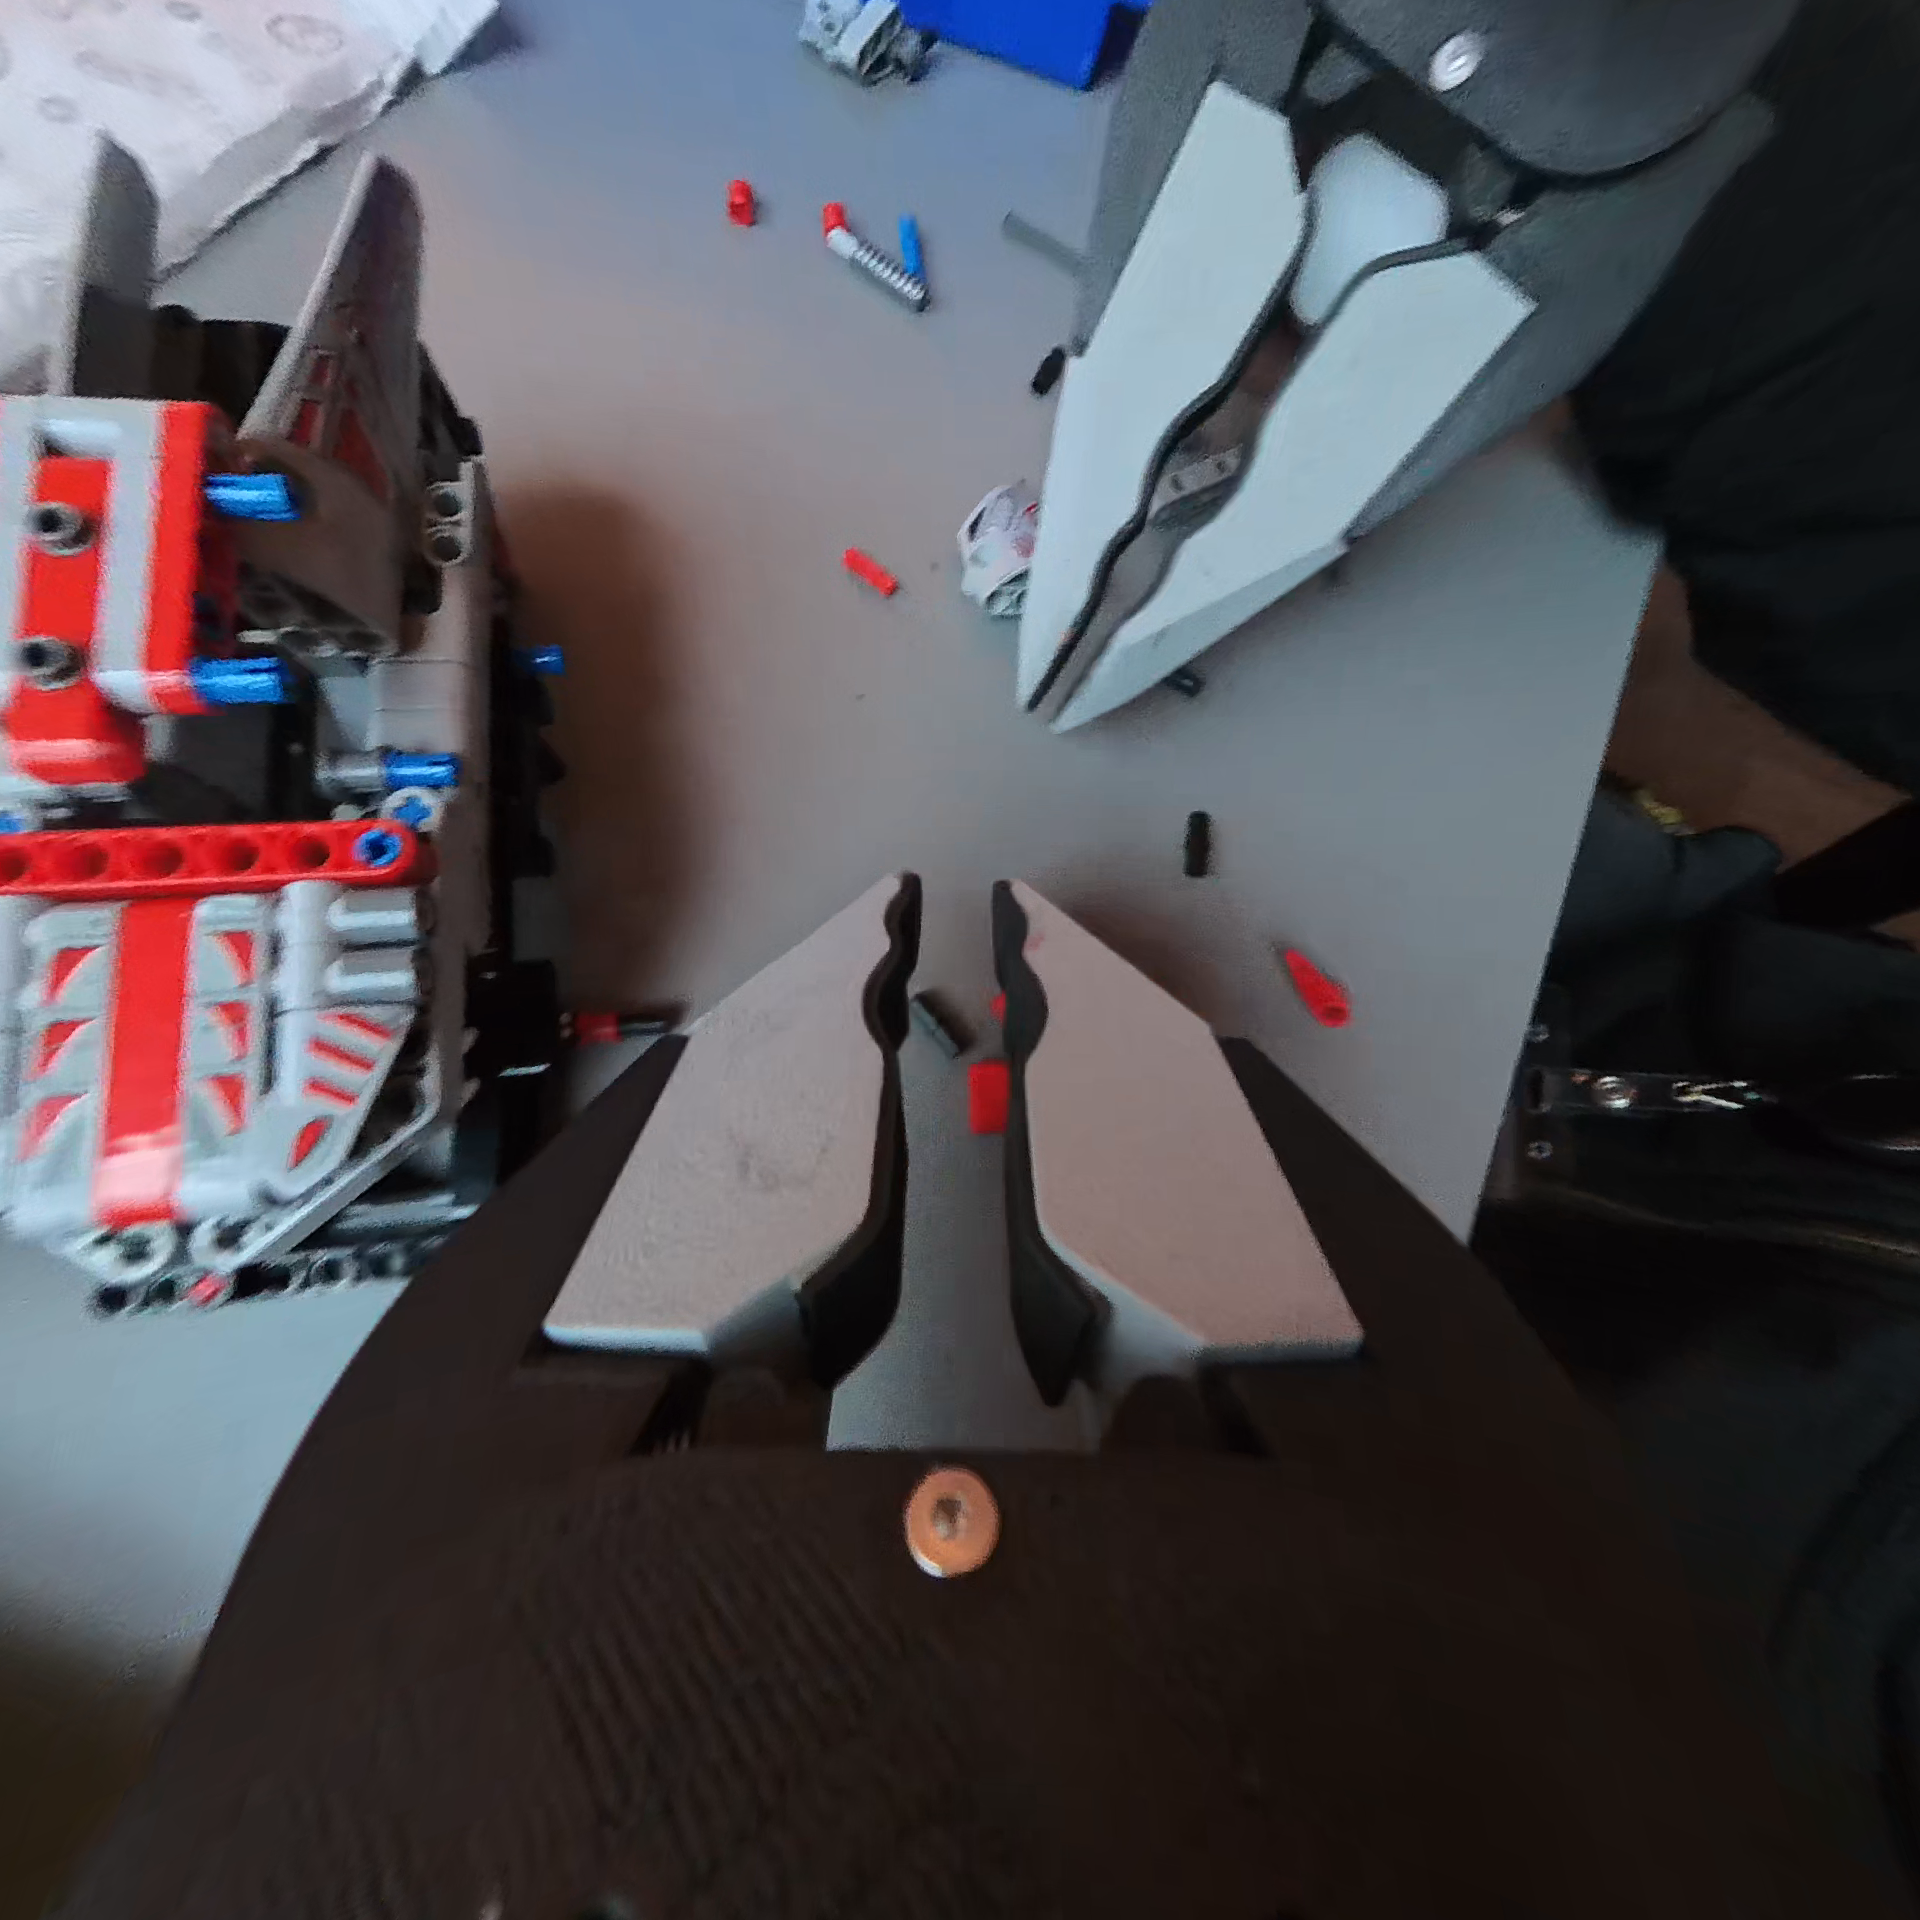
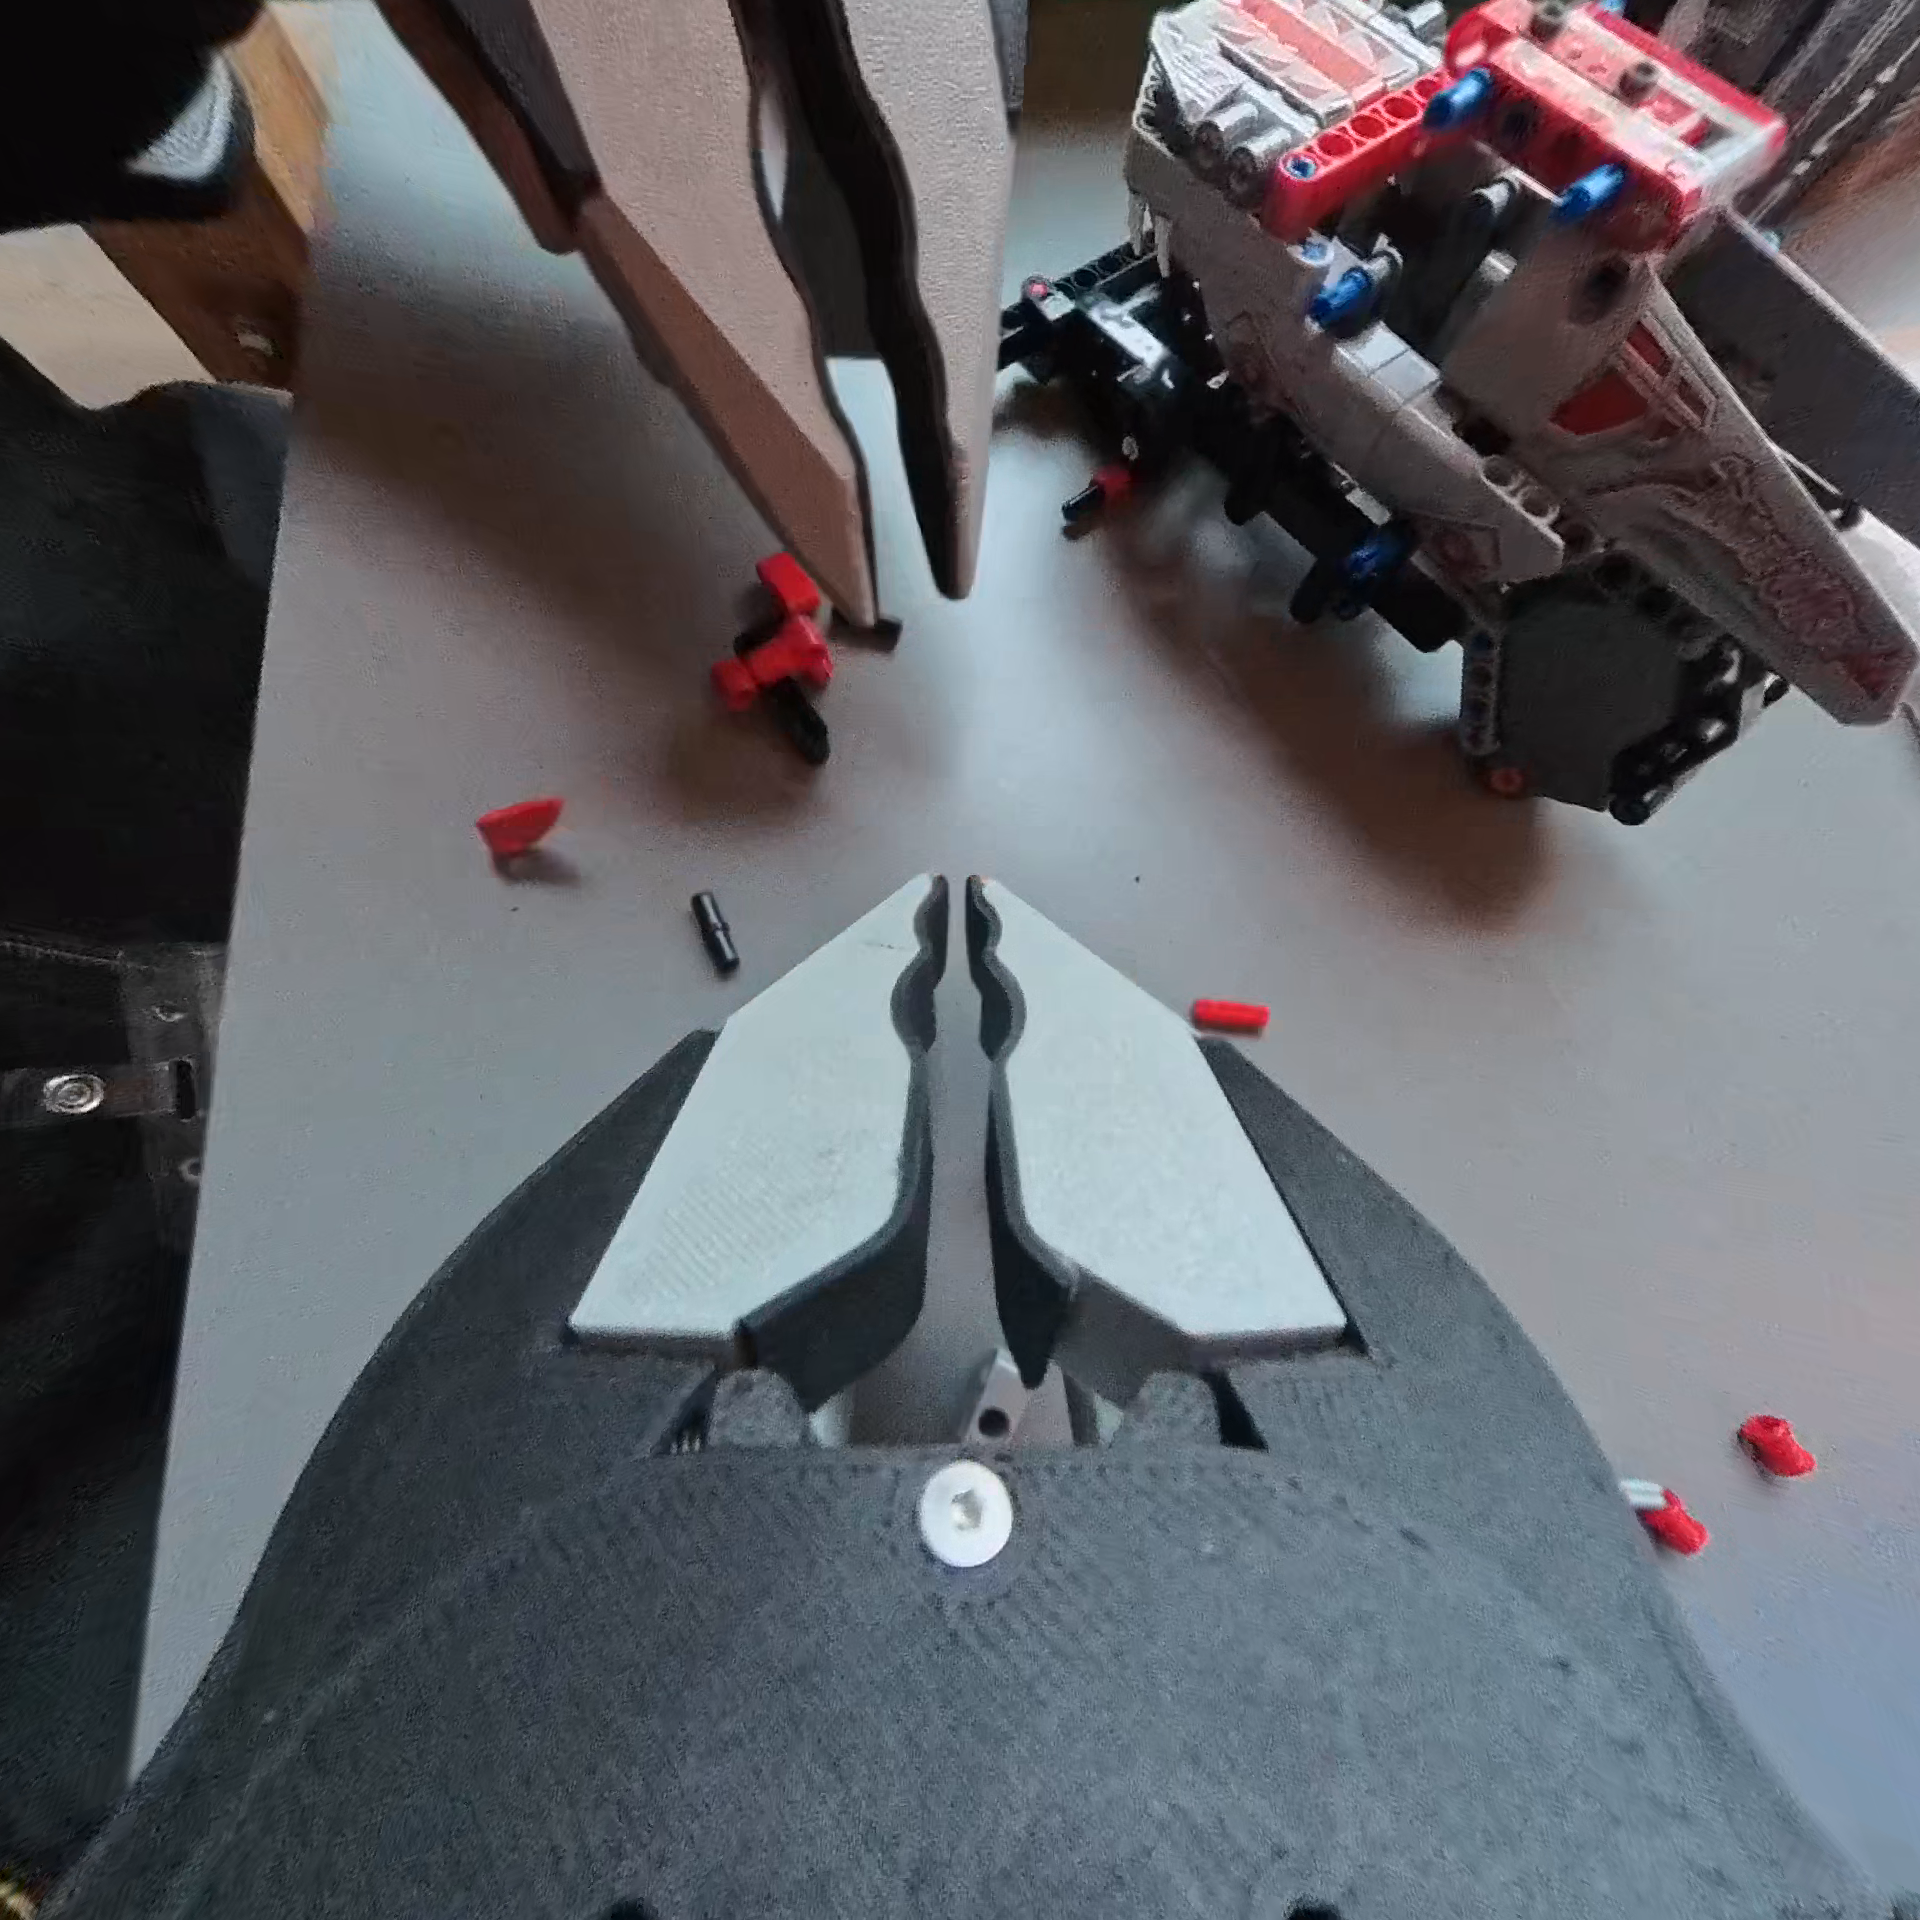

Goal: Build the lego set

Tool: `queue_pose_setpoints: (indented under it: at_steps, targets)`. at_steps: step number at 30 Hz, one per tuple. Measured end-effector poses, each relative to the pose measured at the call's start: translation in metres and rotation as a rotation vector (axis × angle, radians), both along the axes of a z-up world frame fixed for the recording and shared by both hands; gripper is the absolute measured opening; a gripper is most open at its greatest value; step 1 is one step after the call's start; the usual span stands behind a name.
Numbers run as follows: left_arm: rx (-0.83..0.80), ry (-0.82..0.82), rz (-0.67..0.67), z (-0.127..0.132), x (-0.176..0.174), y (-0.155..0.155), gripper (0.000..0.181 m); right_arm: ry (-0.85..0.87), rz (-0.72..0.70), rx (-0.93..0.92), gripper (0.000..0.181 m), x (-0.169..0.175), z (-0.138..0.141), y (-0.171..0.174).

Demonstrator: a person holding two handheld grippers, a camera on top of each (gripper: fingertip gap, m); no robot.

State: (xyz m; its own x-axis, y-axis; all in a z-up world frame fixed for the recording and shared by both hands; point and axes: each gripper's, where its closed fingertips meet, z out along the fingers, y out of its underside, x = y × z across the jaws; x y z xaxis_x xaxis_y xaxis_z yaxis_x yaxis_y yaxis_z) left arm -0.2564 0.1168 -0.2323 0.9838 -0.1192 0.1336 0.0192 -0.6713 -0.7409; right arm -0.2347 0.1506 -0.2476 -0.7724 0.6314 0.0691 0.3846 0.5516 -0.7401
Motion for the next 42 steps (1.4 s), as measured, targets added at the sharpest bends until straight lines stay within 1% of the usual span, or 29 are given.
queue_pose_setpoints:
  at_steps: [2, 4, 6, 9, 10, 12, 14, 15, 16, 20, 22, 25, 27, 32, 37, 40, 42]
  targets:
    - [-0.004, 0.029, 0.017, 0.005, -0.008, -0.006, 0.010, -0.019, 0.037, -0.039, 0.008, 0.006, 0.005, -0.010]
    - [0.009, 0.036, 0.034, 0.013, -0.015, -0.010, 0.010, -0.046, 0.129, -0.083, 0.017, 0.020, 0.014, -0.029]
    - [0.025, 0.045, 0.053, 0.021, -0.022, -0.015, 0.010, -0.056, 0.246, -0.081, 0.025, 0.039, 0.019, -0.050]
    - [0.037, 0.059, 0.085, 0.029, -0.033, -0.023, 0.010, -0.084, 0.383, -0.016, 0.027, 0.065, 0.014, -0.070]
    - [0.043, 0.054, 0.092, 0.032, -0.035, -0.025, 0.009, -0.099, 0.420, 0.008, 0.024, 0.071, 0.009, -0.074]
    - [0.050, 0.034, 0.092, 0.036, -0.036, -0.028, 0.009, -0.114, 0.451, 0.047, 0.021, 0.076, -0.001, -0.079]
    - [0.038, 0.023, 0.080, 0.034, -0.034, -0.029, 0.009, -0.135, 0.438, 0.093, 0.014, 0.073, -0.011, -0.077]
    - [0.025, 0.029, 0.075, 0.031, -0.033, -0.030, 0.009, -0.141, 0.423, 0.123, 0.006, 0.070, -0.016, -0.074]
    - [0.013, 0.038, 0.071, 0.028, -0.033, -0.030, 0.009, -0.137, 0.407, 0.137, 0.004, 0.066, -0.018, -0.070]
    - [-0.003, 0.030, 0.059, 0.022, -0.030, -0.028, 0.009, -0.090, 0.249, 0.187, 0.003, 0.040, -0.017, -0.046]
    - [-0.015, 0.025, 0.054, 0.018, -0.029, -0.027, 0.009, -0.068, 0.192, 0.160, 0.010, 0.031, -0.011, -0.039]
    - [-0.019, 0.027, 0.050, 0.016, -0.027, -0.026, 0.009, -0.030, 0.123, 0.100, 0.013, 0.019, 0.002, -0.035]
    - [-0.012, 0.030, 0.052, 0.018, -0.027, -0.026, 0.009, -0.024, 0.105, 0.070, 0.014, 0.016, 0.007, -0.037]
    - [-0.010, 0.033, 0.052, 0.019, -0.027, -0.027, 0.008, 0.001, 0.059, 0.068, 0.019, 0.008, 0.011, -0.039]
    - [-0.021, 0.044, 0.055, 0.017, -0.029, -0.029, 0.008, 0.035, 0.021, 0.042, 0.019, 0.001, 0.018, -0.035]
    - [-0.017, 0.033, 0.059, 0.017, -0.031, -0.029, 0.008, 0.057, 0.045, 0.009, 0.025, 0.001, 0.020, -0.045]
    - [-0.027, 0.032, 0.057, 0.014, -0.030, -0.028, 0.008, 0.082, 0.076, 0.035, 0.028, 0.002, 0.015, -0.052]
